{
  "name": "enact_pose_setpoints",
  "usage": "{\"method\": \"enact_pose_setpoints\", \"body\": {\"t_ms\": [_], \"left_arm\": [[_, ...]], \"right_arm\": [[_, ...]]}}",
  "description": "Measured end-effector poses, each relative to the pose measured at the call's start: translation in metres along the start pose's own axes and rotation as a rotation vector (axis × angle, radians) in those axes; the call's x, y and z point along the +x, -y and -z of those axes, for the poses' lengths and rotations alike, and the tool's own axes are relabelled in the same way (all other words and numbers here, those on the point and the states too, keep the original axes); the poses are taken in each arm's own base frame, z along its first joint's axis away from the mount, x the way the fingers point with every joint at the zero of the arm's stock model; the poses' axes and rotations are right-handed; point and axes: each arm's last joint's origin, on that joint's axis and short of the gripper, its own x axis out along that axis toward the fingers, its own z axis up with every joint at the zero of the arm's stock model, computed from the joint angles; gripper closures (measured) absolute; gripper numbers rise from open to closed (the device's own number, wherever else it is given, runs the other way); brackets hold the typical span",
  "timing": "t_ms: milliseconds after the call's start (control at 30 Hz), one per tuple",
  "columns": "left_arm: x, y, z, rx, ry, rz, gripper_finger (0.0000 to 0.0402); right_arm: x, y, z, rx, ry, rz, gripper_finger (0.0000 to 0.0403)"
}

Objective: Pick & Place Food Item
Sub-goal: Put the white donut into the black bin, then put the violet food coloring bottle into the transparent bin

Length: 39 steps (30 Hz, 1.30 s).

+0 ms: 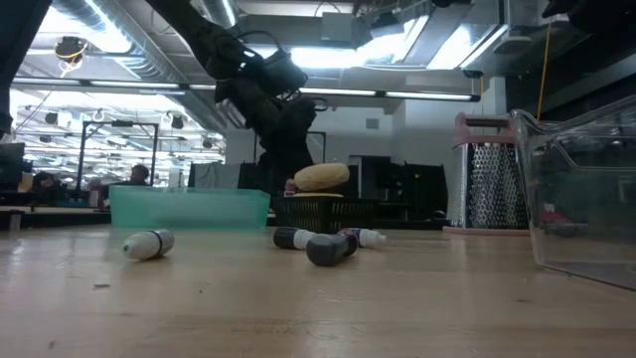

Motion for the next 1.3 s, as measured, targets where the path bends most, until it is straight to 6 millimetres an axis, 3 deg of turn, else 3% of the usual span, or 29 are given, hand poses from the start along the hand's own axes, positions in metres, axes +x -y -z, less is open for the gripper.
{"method": "enact_pose_setpoints", "body": {"t_ms": [500,667,800,900,1000,1133,1300], "left_arm": [[-0.002,-0.007,-0.001,0.007,0.015,-0.06,0.0242],[-0.023,-0.011,-0.013,0.023,0.112,-0.084,0.0224],[-0.069,-0.013,-0.041,0.037,0.301,-0.096,0.0222],[-0.121,-0.01,-0.064,0.013,0.499,-0.06,0.0222],[-0.173,0.0,-0.073,0.0,0.671,0.003,0.0222],[-0.239,0.026,-0.064,0.001,0.843,0.082,0.0222],[-0.294,0.065,-0.035,-0.017,0.911,0.195,0.0222]], "right_arm": [[0.0,0.001,0.0,-0.005,0.01,0.016,0.0175],[0.0,0.001,0.0,-0.005,0.01,0.016,0.0175],[0.0,0.001,0.0,-0.005,0.015,0.027,0.0175],[0.0,0.002,0.0,-0.004,0.024,0.051,0.0175],[0.0,0.002,-0.001,0.076,0.053,0.065,0.0175],[0.001,-0.009,-0.004,0.061,0.107,-0.007,0.0175],[0.014,-0.025,-0.02,0.047,0.239,-0.021,0.0175]]}}
